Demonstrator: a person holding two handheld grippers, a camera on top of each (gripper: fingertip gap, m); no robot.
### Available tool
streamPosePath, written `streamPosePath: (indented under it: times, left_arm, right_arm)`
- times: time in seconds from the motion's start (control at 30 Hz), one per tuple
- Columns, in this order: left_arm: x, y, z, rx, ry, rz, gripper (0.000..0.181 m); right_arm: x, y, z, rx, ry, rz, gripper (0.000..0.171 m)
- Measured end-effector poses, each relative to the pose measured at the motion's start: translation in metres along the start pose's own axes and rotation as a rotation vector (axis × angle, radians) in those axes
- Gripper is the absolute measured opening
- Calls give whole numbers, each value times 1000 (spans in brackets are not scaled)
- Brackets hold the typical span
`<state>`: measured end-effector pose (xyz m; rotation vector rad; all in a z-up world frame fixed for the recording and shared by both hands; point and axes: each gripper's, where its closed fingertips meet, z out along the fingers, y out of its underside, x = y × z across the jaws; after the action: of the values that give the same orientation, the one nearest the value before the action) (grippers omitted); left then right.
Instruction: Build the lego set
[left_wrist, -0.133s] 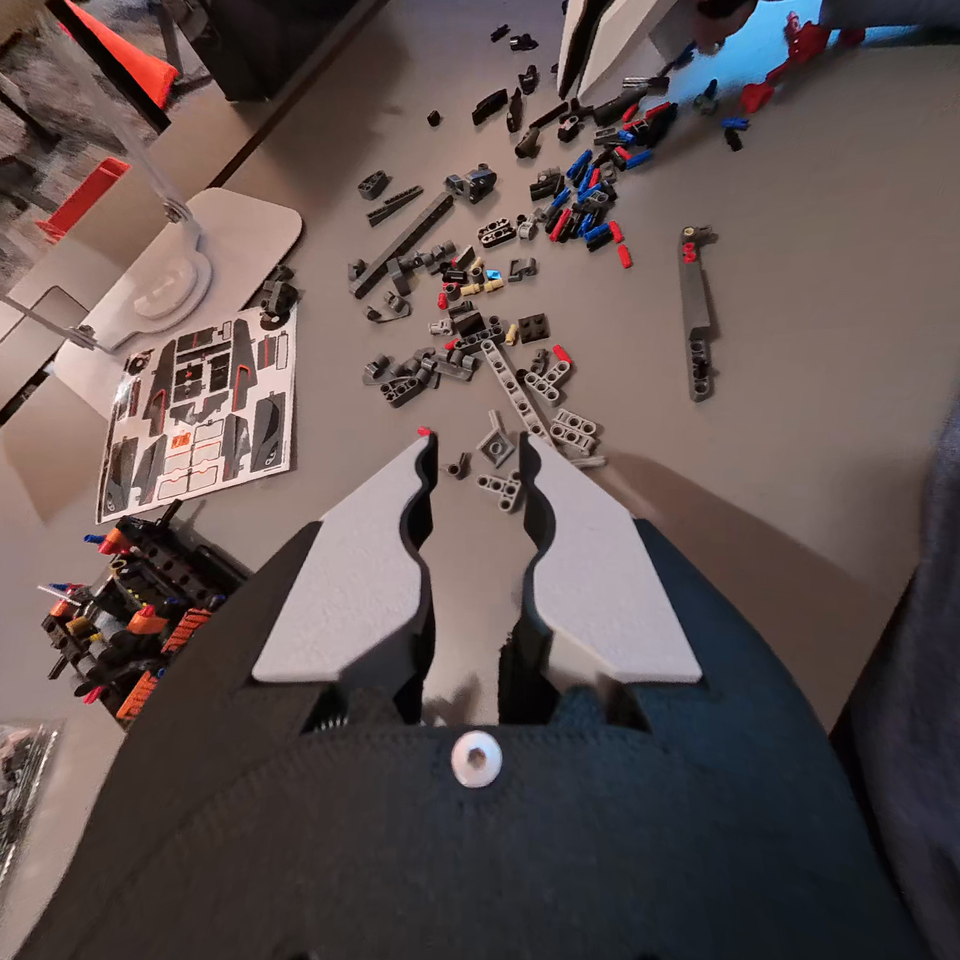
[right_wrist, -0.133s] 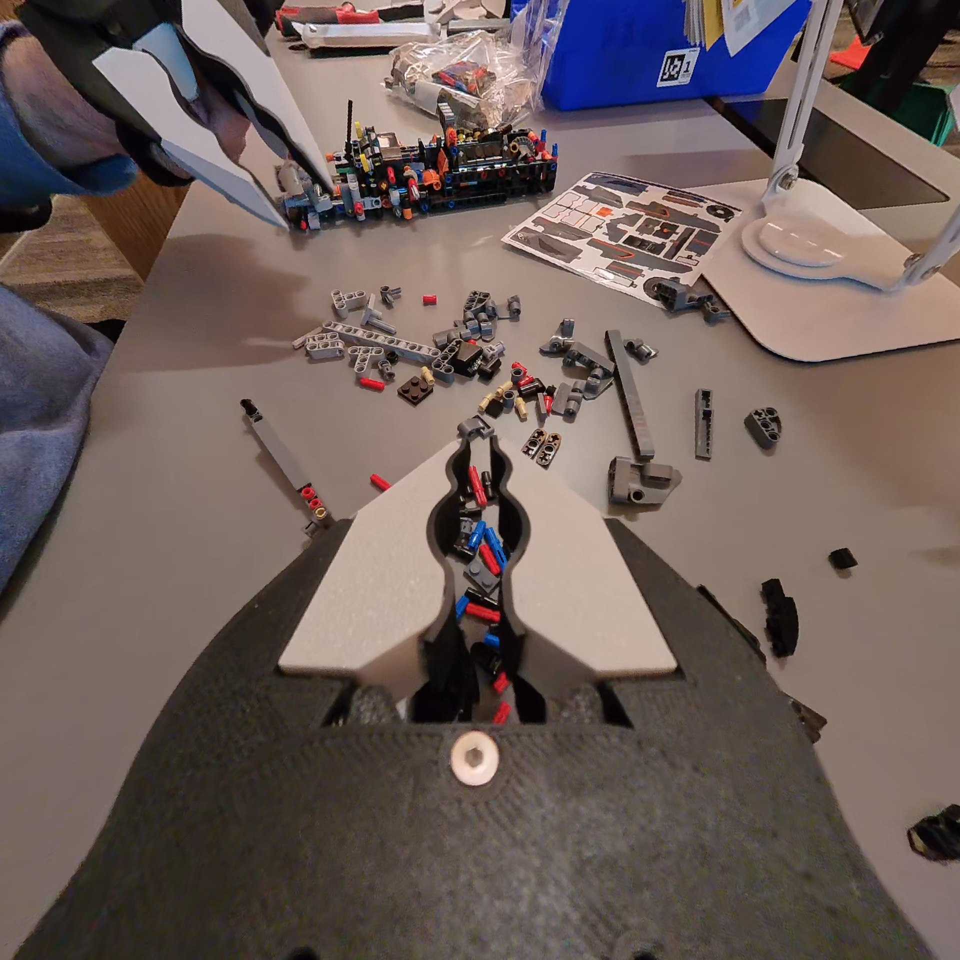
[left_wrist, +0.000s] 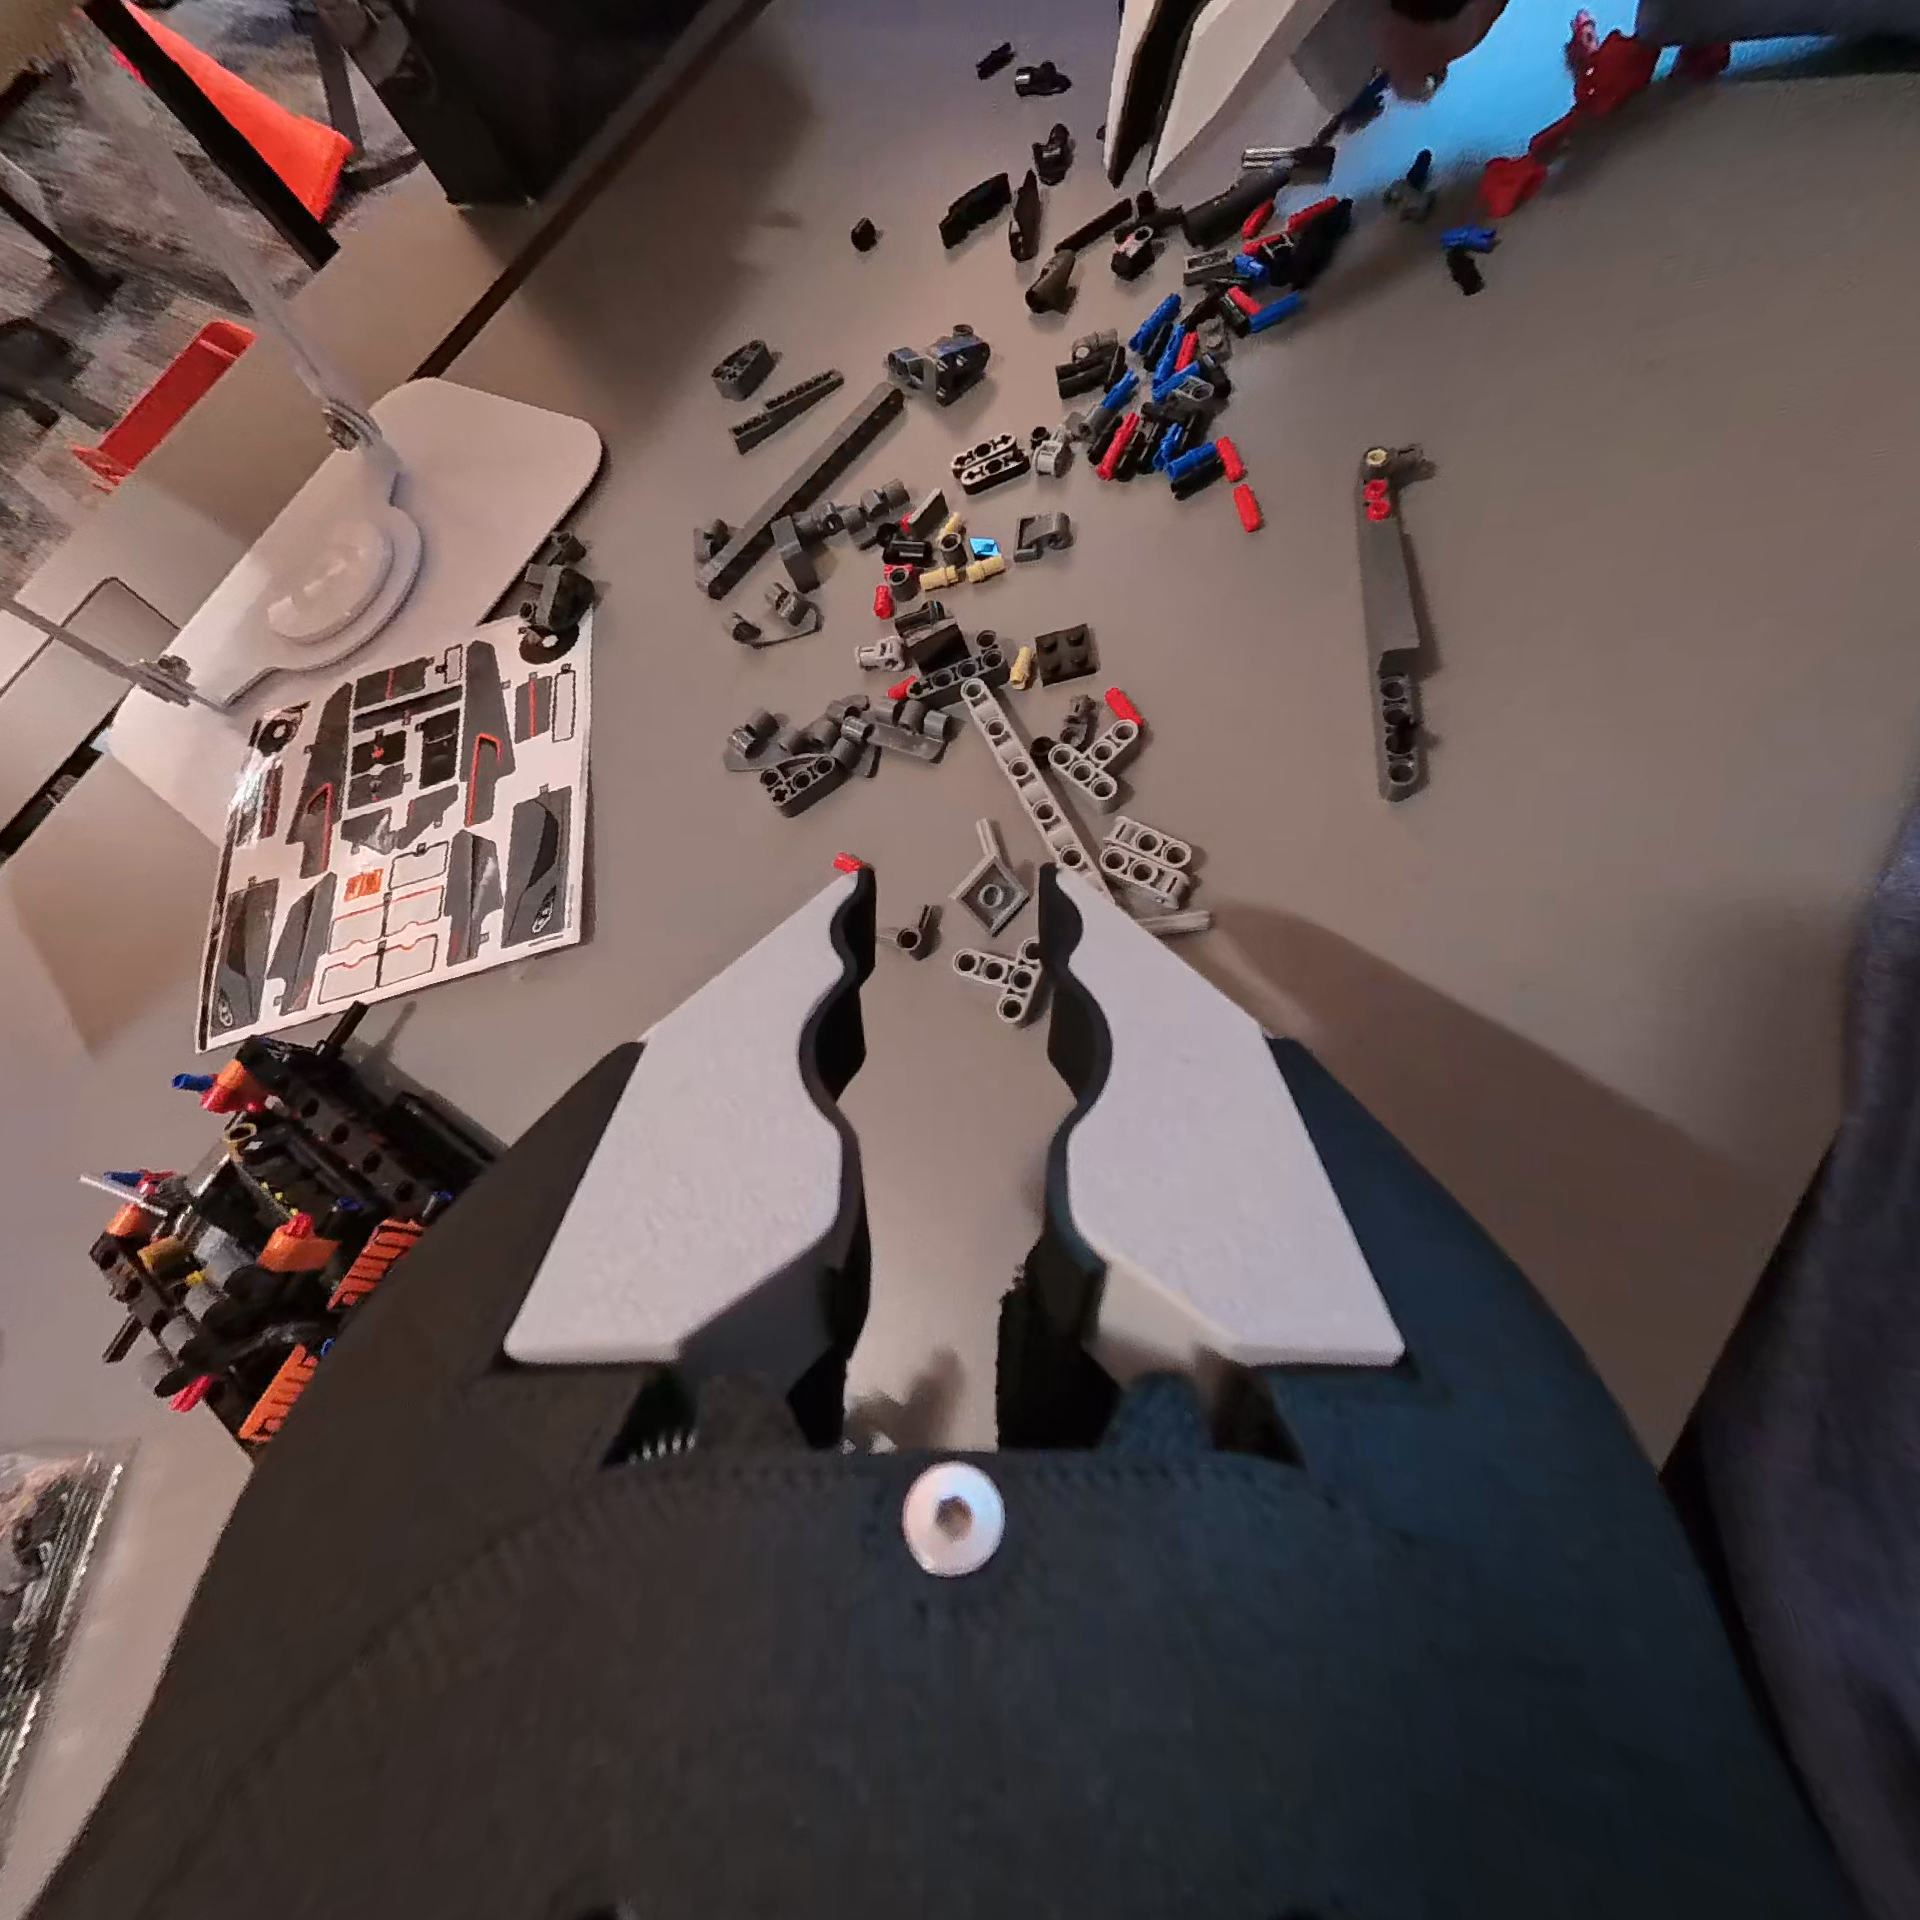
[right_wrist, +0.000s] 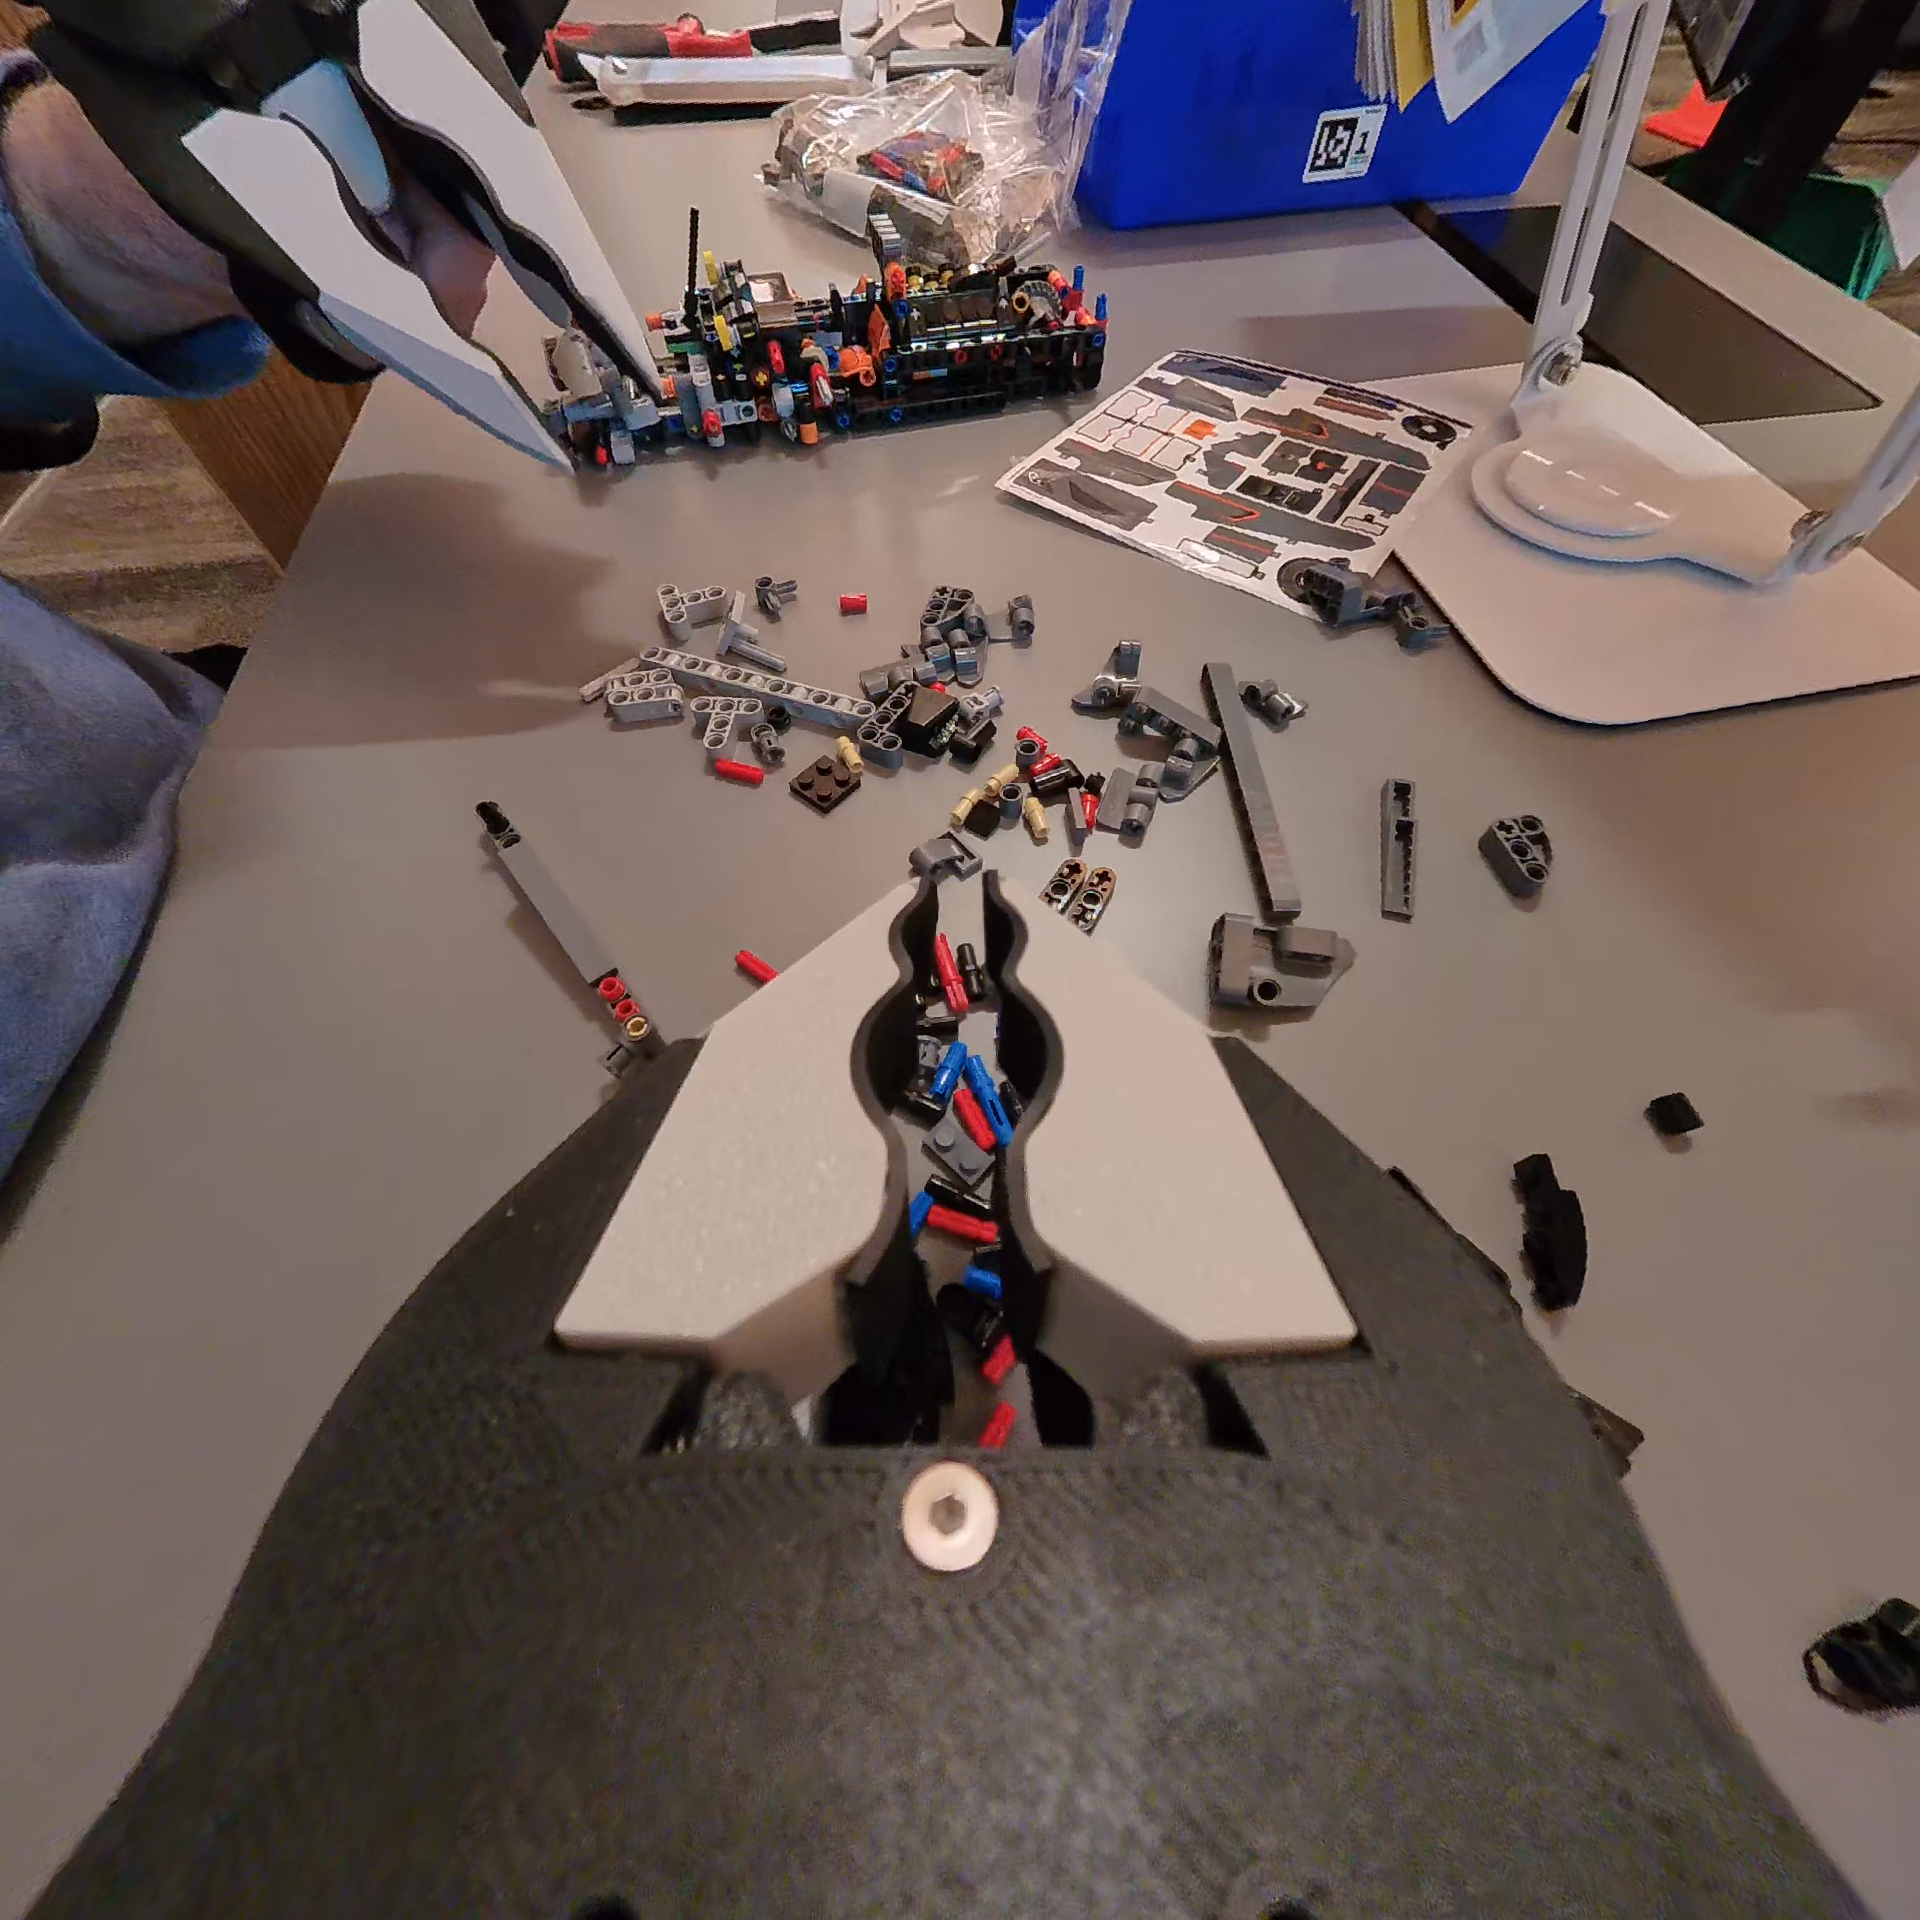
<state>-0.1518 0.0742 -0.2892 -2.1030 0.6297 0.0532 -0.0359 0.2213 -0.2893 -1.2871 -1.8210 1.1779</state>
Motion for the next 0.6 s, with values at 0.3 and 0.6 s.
streamPosePath:
  times: [0.3, 0.6]
  left_arm:
    - [3, -1, 2, 22, 30, -50, 36]
    - [9, -2, 6, 27, 51, -61, 37]
  right_arm:
    - [5, 4, 1, -7, 14, 14, 8]
    - [5, 7, 2, -17, 16, 13, 7]
